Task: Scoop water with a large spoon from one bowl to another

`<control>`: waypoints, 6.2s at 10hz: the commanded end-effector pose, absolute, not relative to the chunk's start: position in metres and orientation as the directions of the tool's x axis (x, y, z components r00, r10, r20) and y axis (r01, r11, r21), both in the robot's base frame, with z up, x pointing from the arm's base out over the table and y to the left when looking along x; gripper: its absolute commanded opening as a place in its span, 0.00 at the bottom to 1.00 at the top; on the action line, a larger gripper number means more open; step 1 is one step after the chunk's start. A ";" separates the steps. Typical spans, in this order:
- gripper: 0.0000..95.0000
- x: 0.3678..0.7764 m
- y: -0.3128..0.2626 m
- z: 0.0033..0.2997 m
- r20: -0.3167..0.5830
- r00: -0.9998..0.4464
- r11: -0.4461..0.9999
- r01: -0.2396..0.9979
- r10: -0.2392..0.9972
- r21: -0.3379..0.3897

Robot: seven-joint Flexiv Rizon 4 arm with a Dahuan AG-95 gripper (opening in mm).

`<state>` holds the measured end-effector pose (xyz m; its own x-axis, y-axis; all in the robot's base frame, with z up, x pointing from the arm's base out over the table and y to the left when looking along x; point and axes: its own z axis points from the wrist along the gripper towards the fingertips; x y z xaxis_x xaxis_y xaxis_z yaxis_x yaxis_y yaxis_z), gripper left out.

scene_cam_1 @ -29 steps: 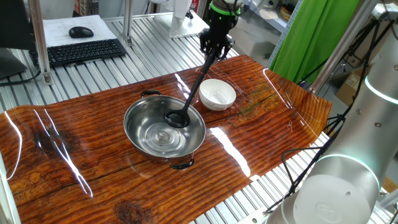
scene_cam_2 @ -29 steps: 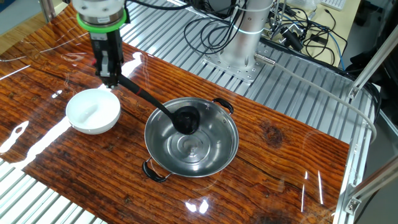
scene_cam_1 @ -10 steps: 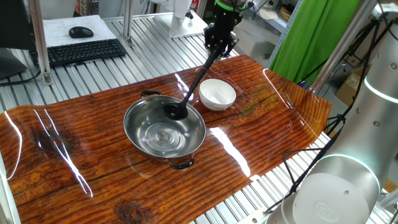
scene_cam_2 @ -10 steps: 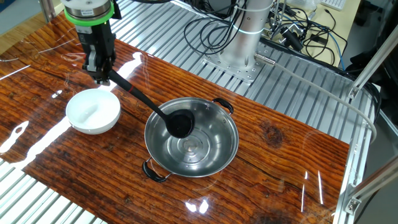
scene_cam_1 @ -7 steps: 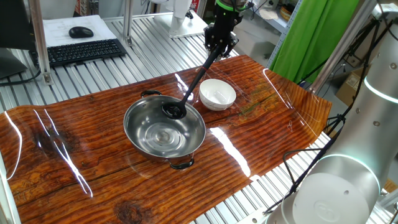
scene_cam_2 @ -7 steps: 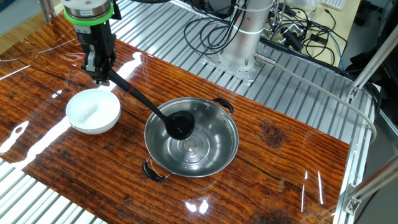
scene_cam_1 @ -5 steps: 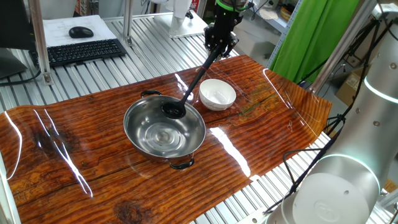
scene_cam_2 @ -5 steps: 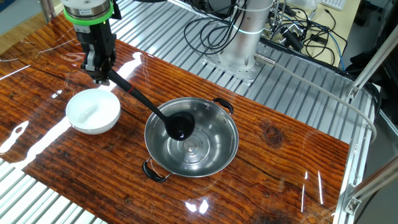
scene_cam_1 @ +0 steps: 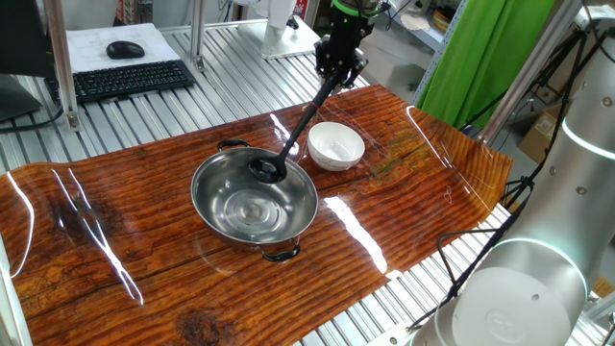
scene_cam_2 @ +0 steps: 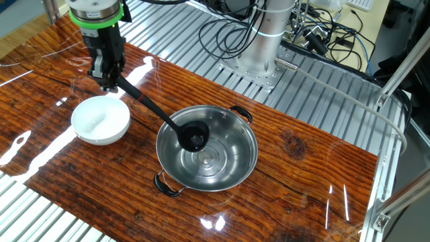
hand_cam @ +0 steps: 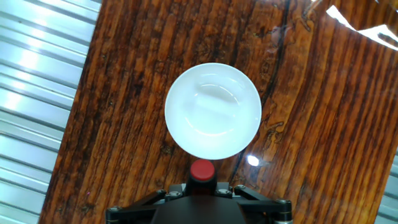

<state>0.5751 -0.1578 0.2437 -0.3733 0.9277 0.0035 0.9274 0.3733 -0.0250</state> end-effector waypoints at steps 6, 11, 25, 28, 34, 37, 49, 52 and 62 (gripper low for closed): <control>0.00 0.594 -0.184 0.252 -0.002 -0.405 0.405 0.914 0.914 -0.020; 0.00 0.606 -0.216 0.262 -0.003 -0.452 0.452 0.892 0.892 -0.013; 0.00 0.632 -0.274 0.266 -0.012 -0.544 0.544 0.839 0.839 -0.005; 0.00 0.638 -0.287 0.268 -0.014 -0.561 0.561 0.828 0.827 0.000; 0.00 0.645 -0.318 0.263 -0.034 -0.584 0.585 0.811 0.811 0.016; 0.00 0.645 -0.318 0.263 -0.025 -0.580 0.580 0.814 0.814 0.018; 0.00 0.645 -0.317 0.262 -0.036 -0.502 0.503 0.865 0.864 0.002; 0.00 0.647 -0.325 0.264 -0.045 -0.557 0.558 0.830 0.829 -0.002; 0.00 0.654 -0.356 0.266 -0.066 -0.639 0.639 0.769 0.767 -0.022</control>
<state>0.6519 -0.3566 0.2651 -0.6427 0.7624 -0.0747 0.7654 0.6432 -0.0213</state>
